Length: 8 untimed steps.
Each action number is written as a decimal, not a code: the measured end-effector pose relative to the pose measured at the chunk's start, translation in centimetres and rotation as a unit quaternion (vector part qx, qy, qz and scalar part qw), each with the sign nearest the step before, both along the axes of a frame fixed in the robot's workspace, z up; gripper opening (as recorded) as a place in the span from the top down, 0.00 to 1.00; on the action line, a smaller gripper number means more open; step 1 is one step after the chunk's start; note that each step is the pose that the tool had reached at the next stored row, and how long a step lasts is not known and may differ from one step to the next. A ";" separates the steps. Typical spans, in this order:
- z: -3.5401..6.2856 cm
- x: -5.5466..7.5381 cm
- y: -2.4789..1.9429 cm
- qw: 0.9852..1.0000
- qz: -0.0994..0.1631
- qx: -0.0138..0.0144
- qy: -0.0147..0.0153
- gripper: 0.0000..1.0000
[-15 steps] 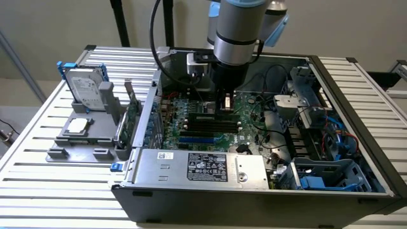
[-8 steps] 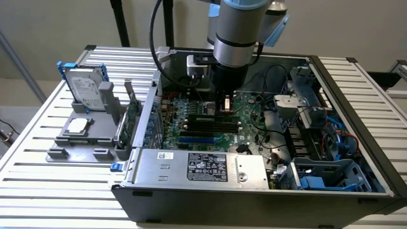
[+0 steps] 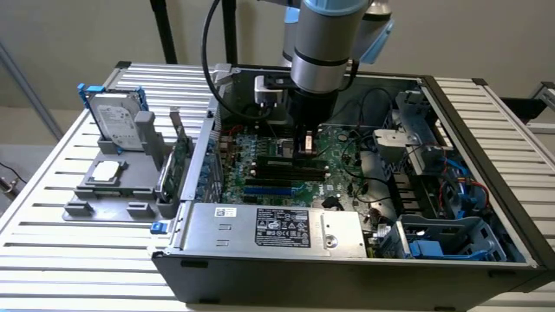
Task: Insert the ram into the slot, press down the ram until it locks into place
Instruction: 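Insert the ram into the slot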
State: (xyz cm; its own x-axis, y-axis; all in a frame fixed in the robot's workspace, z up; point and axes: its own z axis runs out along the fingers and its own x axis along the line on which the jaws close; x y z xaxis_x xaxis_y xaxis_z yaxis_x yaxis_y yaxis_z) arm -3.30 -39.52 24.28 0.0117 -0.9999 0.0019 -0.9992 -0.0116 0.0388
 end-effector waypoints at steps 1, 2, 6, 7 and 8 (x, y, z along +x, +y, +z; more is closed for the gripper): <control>-0.03 0.0 0.00 1.000 0.000 0.000 0.000 0.87; -0.07 0.0 0.01 1.000 0.000 0.000 0.000 0.87; -0.25 0.0 0.00 1.000 0.001 -0.001 -0.004 0.87; -0.25 0.0 0.00 1.000 0.001 -0.002 -0.004 0.87; -0.26 0.0 0.00 1.000 0.001 -0.003 -0.004 0.87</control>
State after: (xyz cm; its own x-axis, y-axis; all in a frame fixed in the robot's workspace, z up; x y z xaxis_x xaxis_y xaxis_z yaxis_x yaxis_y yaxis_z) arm -3.30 -39.51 24.02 0.0142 -0.9999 0.0071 -0.9994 -0.0140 0.0301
